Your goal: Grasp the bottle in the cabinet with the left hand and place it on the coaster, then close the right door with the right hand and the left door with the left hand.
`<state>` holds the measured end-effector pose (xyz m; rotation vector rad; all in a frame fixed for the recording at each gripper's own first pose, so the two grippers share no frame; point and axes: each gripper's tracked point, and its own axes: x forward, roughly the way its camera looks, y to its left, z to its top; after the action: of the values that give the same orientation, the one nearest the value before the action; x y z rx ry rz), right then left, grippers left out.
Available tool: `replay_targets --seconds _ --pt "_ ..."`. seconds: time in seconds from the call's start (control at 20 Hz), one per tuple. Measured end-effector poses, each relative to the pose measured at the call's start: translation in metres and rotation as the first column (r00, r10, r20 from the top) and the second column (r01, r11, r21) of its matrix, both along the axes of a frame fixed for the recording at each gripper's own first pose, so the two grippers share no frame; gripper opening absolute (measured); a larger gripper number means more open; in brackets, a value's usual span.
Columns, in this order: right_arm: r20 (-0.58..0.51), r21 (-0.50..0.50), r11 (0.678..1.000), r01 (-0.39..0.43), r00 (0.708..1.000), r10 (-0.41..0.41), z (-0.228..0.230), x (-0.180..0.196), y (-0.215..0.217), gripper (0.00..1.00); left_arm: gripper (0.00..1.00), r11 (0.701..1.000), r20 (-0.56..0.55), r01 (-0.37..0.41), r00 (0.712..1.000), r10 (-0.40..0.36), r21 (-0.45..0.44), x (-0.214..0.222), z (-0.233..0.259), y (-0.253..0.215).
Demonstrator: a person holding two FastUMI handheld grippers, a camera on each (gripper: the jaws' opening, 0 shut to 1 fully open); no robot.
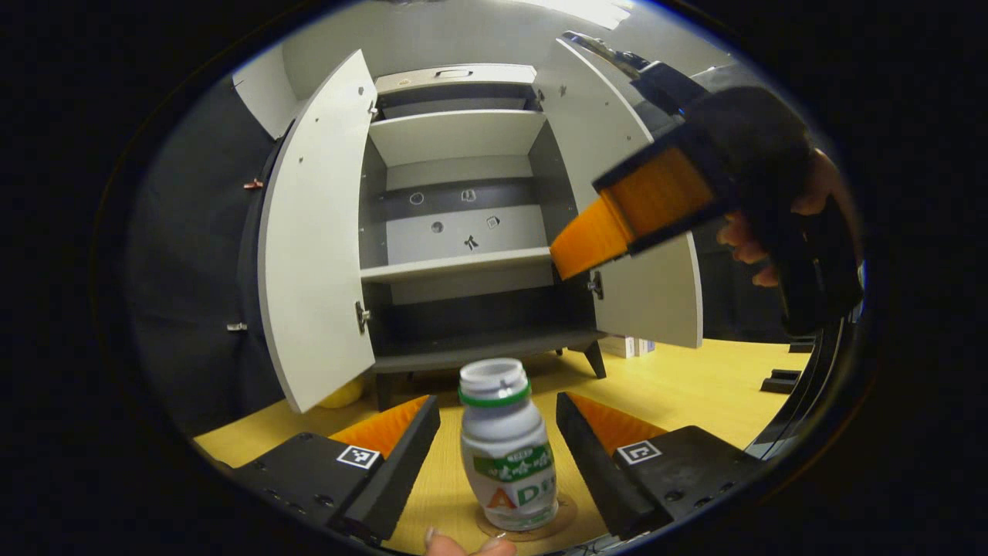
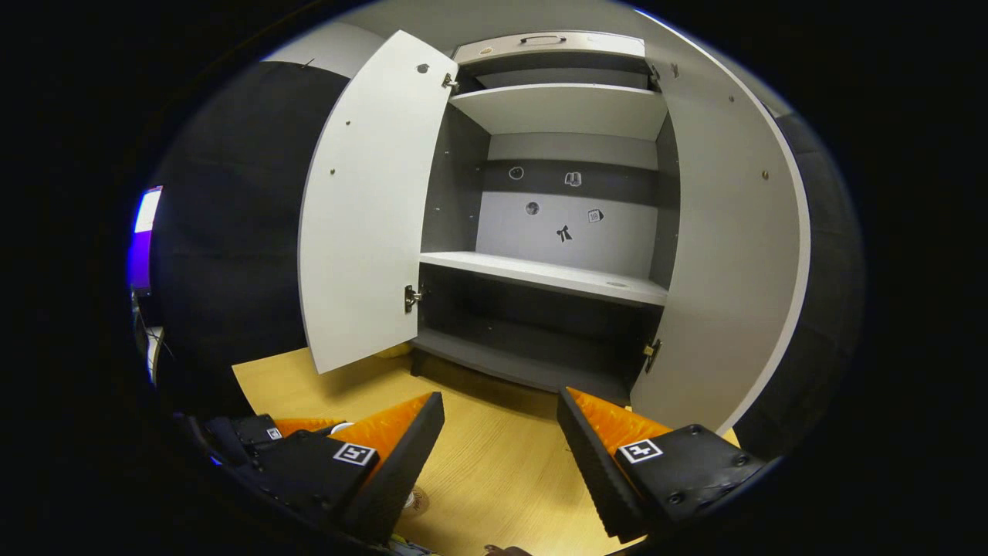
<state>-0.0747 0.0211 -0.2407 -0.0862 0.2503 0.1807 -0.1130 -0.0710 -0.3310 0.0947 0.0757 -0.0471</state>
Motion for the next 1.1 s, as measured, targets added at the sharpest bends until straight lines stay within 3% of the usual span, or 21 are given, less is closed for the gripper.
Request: replay_targets --seconds 0.2,0.35,0.5,0.65,0.85,1.0,1.1 --pt "0.010 0.010 0.999 0.045 0.999 -0.045 0.043 -0.002 -0.008 0.98 0.95 0.996 -0.005 0.076 0.997 -0.076 0.047 0.009 0.064 -0.014" --pt "0.013 0.058 0.997 0.059 0.998 -0.060 0.087 -0.005 0.000 0.98 0.95 0.978 0.003 0.207 0.978 -0.207 0.008 0.016 0.108 -0.038" --pt "0.084 0.058 0.983 0.173 0.981 -0.177 0.138 -0.001 -0.022 0.98 0.95 0.951 0.008 0.308 0.951 -0.308 0.007 0.023 0.142 -0.043" --pt "0.170 0.033 0.939 0.342 0.924 -0.342 0.178 -0.009 -0.064 0.98 0.95 0.919 0.032 0.394 0.919 -0.393 -0.028 0.033 0.172 -0.040" --pt "0.248 -0.018 0.815 0.579 0.792 -0.558 0.202 -0.033 -0.140 0.97 0.96 0.891 0.074 0.448 0.894 -0.443 -0.075 0.046 0.202 -0.025" --pt "0.272 -0.037 0.760 0.648 0.739 -0.617 0.215 -0.039 -0.181 0.98 0.95 0.881 0.097 0.459 0.888 -0.450 -0.118 0.060 0.219 -0.020" --pt "0.271 -0.042 0.751 0.659 0.731 -0.626 0.216 -0.036 -0.204 0.98 0.96 0.884 0.106 0.441 0.897 -0.429 -0.152 0.069 0.228 -0.017"
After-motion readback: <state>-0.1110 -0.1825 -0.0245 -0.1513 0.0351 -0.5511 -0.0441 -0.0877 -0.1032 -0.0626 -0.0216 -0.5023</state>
